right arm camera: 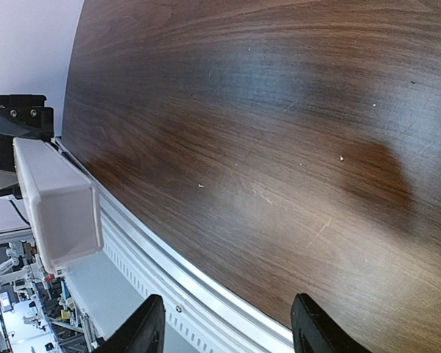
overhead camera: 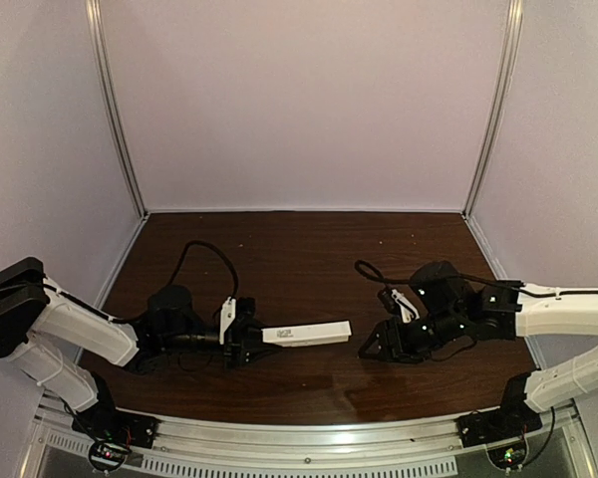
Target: Unload the batteries from the remote control
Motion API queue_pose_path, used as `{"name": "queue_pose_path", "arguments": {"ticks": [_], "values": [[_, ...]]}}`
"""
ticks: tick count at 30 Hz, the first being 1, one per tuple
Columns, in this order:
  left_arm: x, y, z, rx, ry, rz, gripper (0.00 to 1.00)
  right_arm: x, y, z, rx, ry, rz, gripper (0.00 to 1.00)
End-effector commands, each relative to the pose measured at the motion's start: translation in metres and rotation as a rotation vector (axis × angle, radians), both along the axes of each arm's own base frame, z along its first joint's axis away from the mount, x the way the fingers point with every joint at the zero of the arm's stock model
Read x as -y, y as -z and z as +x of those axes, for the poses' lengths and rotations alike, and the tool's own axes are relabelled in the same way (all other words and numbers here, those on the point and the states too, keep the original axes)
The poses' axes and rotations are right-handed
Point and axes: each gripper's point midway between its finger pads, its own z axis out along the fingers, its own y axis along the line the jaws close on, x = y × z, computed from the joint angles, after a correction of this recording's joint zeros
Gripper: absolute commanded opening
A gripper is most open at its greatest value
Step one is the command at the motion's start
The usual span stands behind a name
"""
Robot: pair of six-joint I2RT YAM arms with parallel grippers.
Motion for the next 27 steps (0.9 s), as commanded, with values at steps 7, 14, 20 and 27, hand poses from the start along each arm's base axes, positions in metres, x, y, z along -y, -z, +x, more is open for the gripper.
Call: {"name": "queue_pose_path", "arguments": {"ticks": [7, 14, 20, 27], "values": [[0.005, -0.017, 0.010, 0.056, -0.027, -0.047, 0.00, 0.011, -0.013, 0.004, 0.030, 0.030, 0.014, 0.59], [0.006, -0.014, 0.012, 0.048, -0.031, -0.035, 0.00, -0.008, -0.033, 0.003, 0.026, -0.008, 0.128, 0.59], [0.008, -0.011, 0.014, 0.039, -0.034, -0.023, 0.00, -0.022, -0.054, 0.009, 0.050, -0.026, 0.193, 0.58], [0.010, -0.008, 0.011, 0.060, -0.005, -0.007, 0.00, -0.036, -0.056, 0.024, 0.051, -0.015, 0.190, 0.57]]}}
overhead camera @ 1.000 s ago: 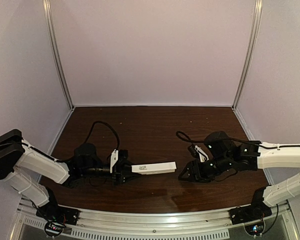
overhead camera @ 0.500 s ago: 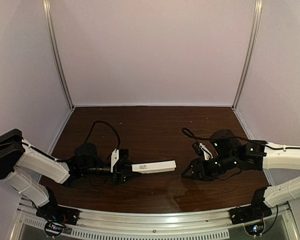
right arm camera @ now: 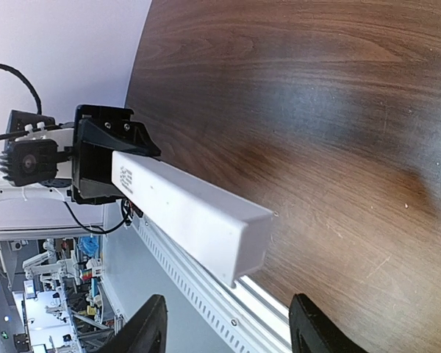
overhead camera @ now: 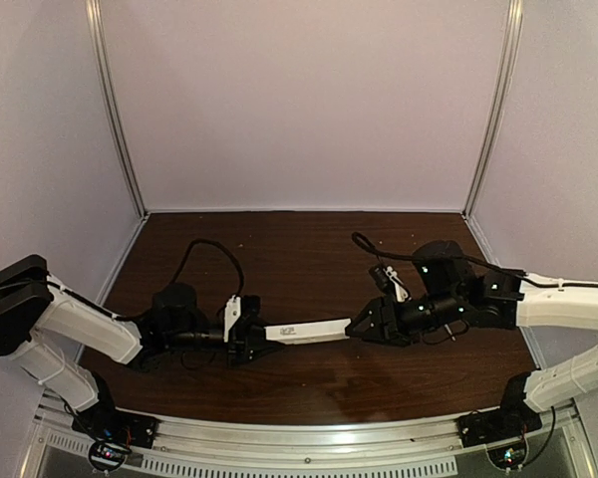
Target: Unload the batteries from the remote control
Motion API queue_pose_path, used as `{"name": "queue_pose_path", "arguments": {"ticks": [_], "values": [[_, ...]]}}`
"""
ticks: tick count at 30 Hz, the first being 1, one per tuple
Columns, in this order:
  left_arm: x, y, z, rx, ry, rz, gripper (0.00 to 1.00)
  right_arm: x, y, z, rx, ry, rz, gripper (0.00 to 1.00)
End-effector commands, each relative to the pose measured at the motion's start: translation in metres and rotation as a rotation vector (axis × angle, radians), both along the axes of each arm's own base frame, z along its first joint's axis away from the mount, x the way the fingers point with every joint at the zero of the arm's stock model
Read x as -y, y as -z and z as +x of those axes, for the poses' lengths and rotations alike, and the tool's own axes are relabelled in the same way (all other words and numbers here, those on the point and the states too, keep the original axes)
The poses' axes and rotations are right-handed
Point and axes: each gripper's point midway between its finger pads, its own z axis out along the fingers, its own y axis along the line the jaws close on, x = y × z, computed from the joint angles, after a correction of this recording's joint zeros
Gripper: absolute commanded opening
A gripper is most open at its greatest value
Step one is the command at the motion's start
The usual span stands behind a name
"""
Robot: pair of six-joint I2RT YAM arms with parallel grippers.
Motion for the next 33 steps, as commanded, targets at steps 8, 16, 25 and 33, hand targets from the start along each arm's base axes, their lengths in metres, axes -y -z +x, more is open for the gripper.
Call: {"name": "queue_pose_path", "arguments": {"ticks": [8, 16, 25, 33], "values": [[0.007, -0.011, 0.003, 0.052, 0.024, -0.022, 0.00, -0.019, -0.002, 0.019, -0.011, -0.002, 0.018, 0.51], [0.010, -0.007, 0.004, 0.047, 0.027, -0.005, 0.00, -0.021, 0.001, 0.019, -0.022, -0.011, 0.011, 0.42], [0.011, -0.003, 0.005, 0.047, 0.021, 0.011, 0.00, -0.022, 0.004, 0.017, -0.025, -0.023, 0.007, 0.32], [0.014, 0.001, 0.007, 0.048, 0.011, 0.027, 0.00, -0.019, 0.005, 0.017, -0.023, -0.018, 0.002, 0.23]]}}
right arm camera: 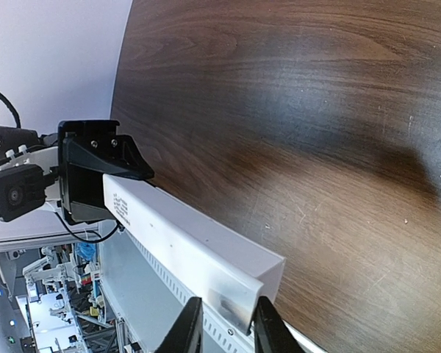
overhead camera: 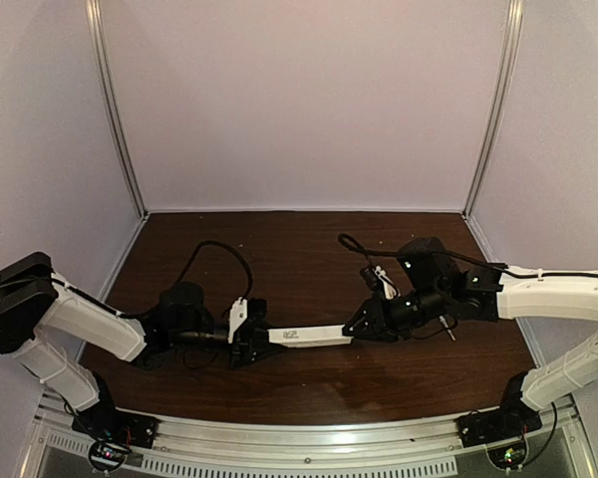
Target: Unload the batteries from the remote control
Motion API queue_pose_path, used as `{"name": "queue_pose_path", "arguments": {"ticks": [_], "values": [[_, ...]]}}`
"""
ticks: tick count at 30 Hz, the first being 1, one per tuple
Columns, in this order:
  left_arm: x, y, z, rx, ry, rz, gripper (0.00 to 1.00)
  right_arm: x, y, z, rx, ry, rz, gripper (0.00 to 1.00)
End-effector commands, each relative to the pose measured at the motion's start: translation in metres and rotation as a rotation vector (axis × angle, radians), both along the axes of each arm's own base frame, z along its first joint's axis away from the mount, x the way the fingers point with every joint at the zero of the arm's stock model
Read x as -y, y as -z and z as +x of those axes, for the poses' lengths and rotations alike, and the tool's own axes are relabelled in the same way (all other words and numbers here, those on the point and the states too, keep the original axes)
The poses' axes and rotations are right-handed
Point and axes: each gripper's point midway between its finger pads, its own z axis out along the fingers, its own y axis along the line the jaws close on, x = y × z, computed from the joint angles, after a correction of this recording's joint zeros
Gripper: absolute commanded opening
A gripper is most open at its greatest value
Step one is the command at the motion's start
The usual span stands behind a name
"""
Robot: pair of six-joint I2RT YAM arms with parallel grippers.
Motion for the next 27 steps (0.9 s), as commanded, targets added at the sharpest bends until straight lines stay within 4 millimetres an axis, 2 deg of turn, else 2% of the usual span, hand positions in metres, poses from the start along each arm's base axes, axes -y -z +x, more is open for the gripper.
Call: {"name": "queue_pose_path", "arguments": {"ticks": [1, 11, 19, 27], "values": [[0.0093, -0.0103, 0.0057, 0.046, -0.005, -0.024, 0.00, -0.0035, -0.0094, 0.0010, 0.027, -0.011, 0.029, 0.21], [0.0109, -0.0060, 0.0089, 0.050, -0.021, -0.006, 0.00, -0.0012, -0.0118, 0.0014, 0.033, -0.004, 0.024, 0.13], [0.0118, -0.0032, 0.0113, 0.052, -0.031, 0.005, 0.00, -0.0001, -0.0148, 0.0013, 0.037, 0.001, 0.026, 0.03], [0.0122, -0.0033, 0.0107, 0.052, -0.028, 0.005, 0.00, -0.0011, -0.0114, 0.0016, 0.034, -0.002, 0.025, 0.02]]}}
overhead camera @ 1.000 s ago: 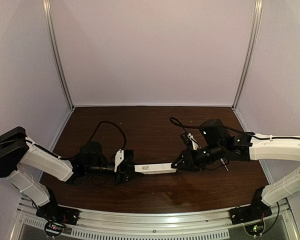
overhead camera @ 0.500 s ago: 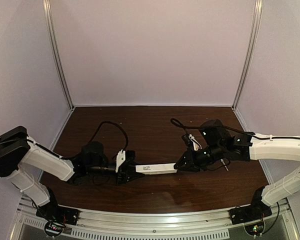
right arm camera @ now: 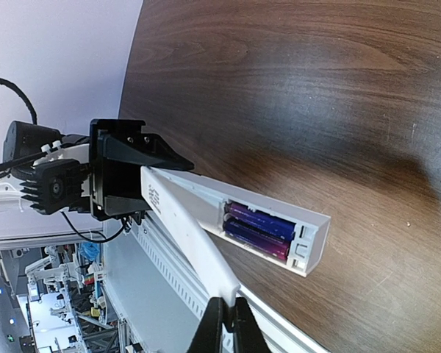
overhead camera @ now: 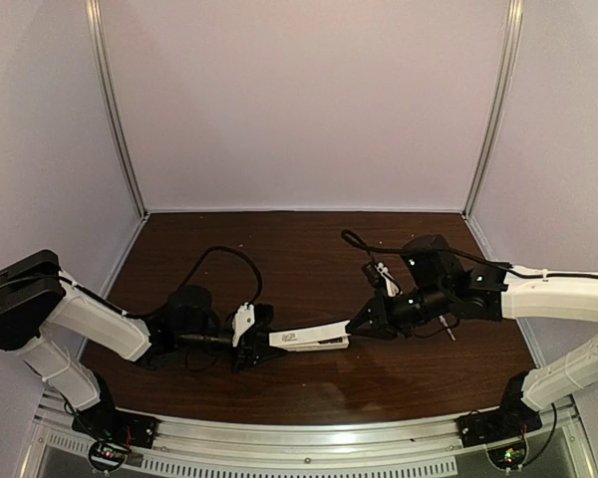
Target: Unload the batteries from the remote control
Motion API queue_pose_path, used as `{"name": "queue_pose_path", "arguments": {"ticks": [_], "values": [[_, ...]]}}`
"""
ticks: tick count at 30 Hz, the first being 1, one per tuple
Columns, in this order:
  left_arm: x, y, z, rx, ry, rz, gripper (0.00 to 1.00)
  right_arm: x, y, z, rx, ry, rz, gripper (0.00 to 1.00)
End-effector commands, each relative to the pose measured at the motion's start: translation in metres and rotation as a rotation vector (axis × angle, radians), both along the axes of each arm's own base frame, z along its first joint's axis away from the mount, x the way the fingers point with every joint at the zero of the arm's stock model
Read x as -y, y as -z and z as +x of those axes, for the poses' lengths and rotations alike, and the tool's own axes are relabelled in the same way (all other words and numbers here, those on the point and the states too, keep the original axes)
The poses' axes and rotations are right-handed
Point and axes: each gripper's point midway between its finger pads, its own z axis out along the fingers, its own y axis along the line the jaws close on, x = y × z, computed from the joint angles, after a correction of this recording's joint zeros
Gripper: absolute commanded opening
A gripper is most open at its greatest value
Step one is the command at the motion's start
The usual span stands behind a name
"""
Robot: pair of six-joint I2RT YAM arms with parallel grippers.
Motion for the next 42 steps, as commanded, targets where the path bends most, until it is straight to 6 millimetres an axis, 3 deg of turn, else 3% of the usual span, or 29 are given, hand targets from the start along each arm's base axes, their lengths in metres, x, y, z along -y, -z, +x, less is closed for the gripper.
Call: {"name": "queue_pose_path", "arguments": {"ticks": [1, 15, 29, 42], "values": [[0.012, -0.027, 0.005, 0.066, 0.011, -0.078, 0.00, -0.003, -0.003, 0.001, 0.017, -0.005, 0.010, 0.02], [0.011, -0.031, 0.006, 0.073, 0.001, -0.088, 0.00, -0.005, 0.000, 0.001, 0.014, -0.003, 0.028, 0.00], [0.009, -0.034, 0.007, 0.076, -0.013, -0.098, 0.00, -0.002, -0.018, 0.001, 0.047, 0.005, 0.086, 0.00], [0.009, -0.033, 0.007, 0.074, -0.014, -0.096, 0.00, -0.006, -0.046, -0.003, 0.097, -0.019, 0.201, 0.00]]}}
